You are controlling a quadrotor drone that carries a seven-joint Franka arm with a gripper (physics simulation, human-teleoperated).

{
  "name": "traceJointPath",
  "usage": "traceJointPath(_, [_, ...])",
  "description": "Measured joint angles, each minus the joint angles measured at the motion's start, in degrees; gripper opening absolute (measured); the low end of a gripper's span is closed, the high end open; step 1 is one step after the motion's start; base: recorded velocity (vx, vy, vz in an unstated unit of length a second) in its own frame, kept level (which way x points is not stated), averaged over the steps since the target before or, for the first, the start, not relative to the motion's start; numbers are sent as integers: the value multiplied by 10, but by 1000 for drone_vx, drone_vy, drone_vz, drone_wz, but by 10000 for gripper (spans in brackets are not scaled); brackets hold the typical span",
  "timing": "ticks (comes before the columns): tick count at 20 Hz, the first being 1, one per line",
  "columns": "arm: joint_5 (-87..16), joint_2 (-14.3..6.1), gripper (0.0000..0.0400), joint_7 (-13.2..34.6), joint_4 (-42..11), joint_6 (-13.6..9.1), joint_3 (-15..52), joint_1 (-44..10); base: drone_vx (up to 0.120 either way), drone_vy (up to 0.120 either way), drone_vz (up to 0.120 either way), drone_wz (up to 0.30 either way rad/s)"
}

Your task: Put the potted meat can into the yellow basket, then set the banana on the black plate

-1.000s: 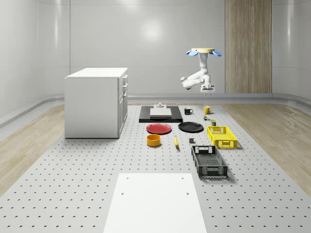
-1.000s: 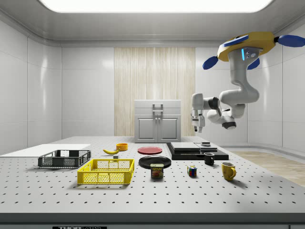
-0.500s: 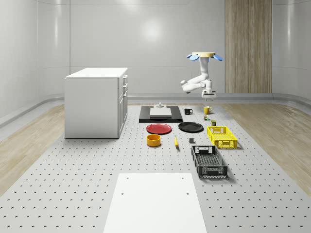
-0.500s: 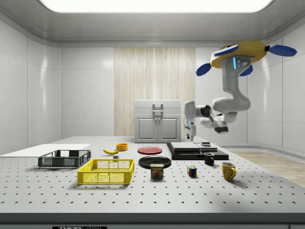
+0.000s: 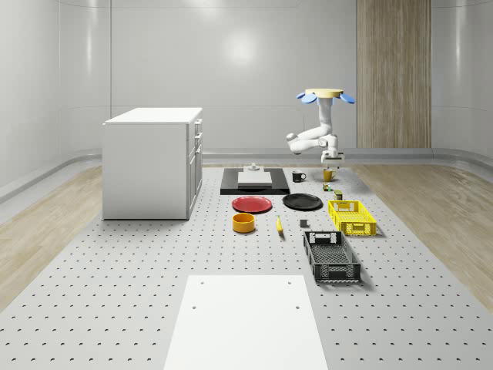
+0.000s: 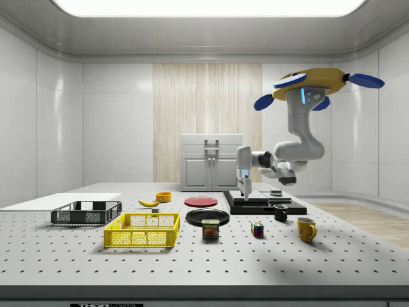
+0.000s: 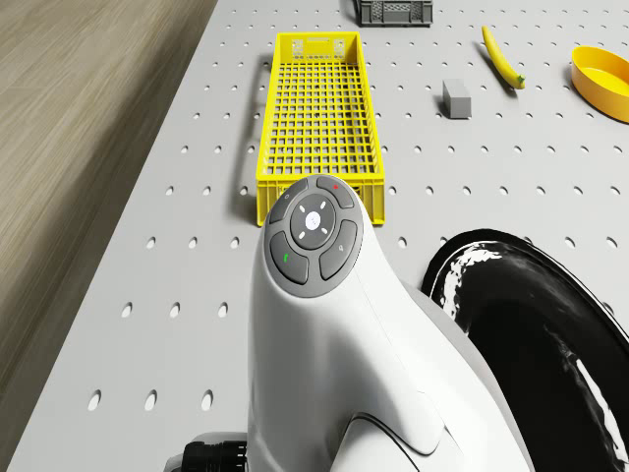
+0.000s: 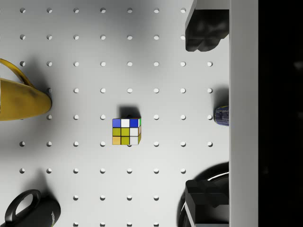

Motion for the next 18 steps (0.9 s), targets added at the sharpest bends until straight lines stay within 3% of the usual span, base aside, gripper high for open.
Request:
traceJointPath(15, [20, -39, 400, 12, 3, 36, 11, -12, 120, 0, -120, 0])
traceJointPath(18, [24, -47, 400, 14, 3, 43, 13, -15, 120, 0, -27, 0])
